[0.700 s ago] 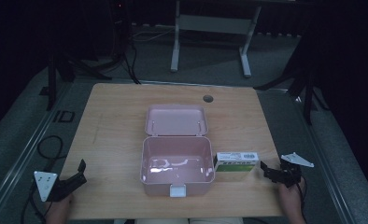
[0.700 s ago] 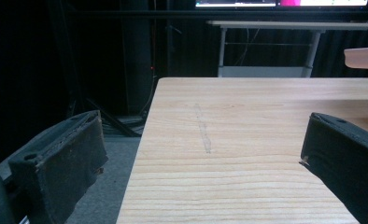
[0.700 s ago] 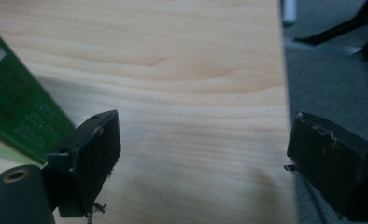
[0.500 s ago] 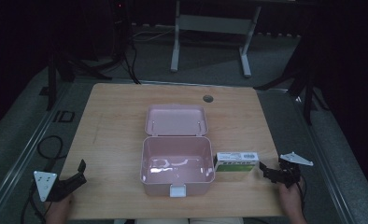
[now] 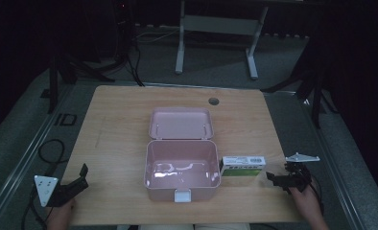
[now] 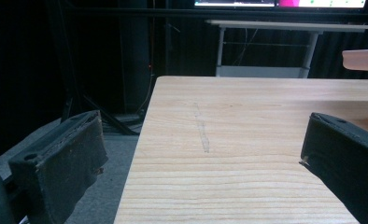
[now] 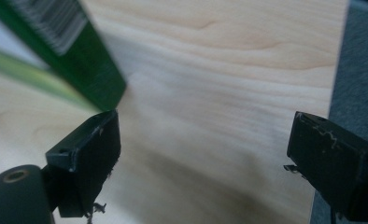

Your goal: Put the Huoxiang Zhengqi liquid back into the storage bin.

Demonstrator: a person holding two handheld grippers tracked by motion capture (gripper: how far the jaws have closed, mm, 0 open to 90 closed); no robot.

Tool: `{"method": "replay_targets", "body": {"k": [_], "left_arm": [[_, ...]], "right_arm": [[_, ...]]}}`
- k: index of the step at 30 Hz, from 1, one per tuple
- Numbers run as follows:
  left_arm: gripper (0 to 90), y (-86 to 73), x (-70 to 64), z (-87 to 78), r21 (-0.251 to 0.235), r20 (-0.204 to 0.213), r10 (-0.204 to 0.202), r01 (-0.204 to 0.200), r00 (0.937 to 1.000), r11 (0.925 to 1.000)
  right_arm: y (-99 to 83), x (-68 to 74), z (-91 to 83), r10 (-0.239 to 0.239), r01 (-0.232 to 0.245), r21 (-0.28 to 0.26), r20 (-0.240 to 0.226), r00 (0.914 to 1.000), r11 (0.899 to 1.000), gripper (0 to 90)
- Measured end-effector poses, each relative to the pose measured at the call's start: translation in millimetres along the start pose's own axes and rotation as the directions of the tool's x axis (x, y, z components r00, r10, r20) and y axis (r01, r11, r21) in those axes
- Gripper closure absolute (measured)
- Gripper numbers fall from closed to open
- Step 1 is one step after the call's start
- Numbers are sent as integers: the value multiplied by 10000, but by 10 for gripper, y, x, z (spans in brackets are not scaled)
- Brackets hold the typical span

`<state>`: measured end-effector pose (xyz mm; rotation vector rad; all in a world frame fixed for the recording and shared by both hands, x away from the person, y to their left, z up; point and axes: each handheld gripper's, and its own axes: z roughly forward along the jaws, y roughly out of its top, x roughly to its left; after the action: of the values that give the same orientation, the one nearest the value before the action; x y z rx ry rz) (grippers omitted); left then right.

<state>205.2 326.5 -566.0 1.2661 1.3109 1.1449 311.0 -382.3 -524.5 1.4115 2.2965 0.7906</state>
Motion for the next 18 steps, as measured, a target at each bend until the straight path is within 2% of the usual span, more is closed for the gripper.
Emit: {"method": "replay_targets", "body": {"k": [1,4,6,7,8,12,16,18], "left_arm": [[4,0,1,0,-10,14,-42,42,10000,10000],[4,0,4,1,-2,38,-54,54,10000,10000],[4,0,2,1,0,36,-38,38,10000,10000],[4,0,2,1,3,37,-32,32,10000,10000],[4,0,3,1,-1,36,-41,41,10000,10000],[4,1,4,2,6,43,-67,67,10000,10000],[4,1,5,2,11,46,-65,65,10000,10000],[4,1,4,2,8,61,-62,62,10000,10000]], "right_arm": [[14,10,-16,-167,168,143,-37,9999,9998,96],[51,30,-49,-615,644,538,-537,9967,9965,96],[65,47,-54,-1066,1134,803,-841,9907,9903,97],[69,62,-49,-1410,1509,945,-1037,9846,9840,97],[69,87,-42,-1697,1851,1189,-1292,9770,9755,97],[56,205,1,-2985,3270,1808,-1677,9396,9276,96],[61,306,14,-3588,4034,2095,-2207,9069,8907,97],[67,353,20,-3728,4338,2279,-2661,8889,8717,96]]}}
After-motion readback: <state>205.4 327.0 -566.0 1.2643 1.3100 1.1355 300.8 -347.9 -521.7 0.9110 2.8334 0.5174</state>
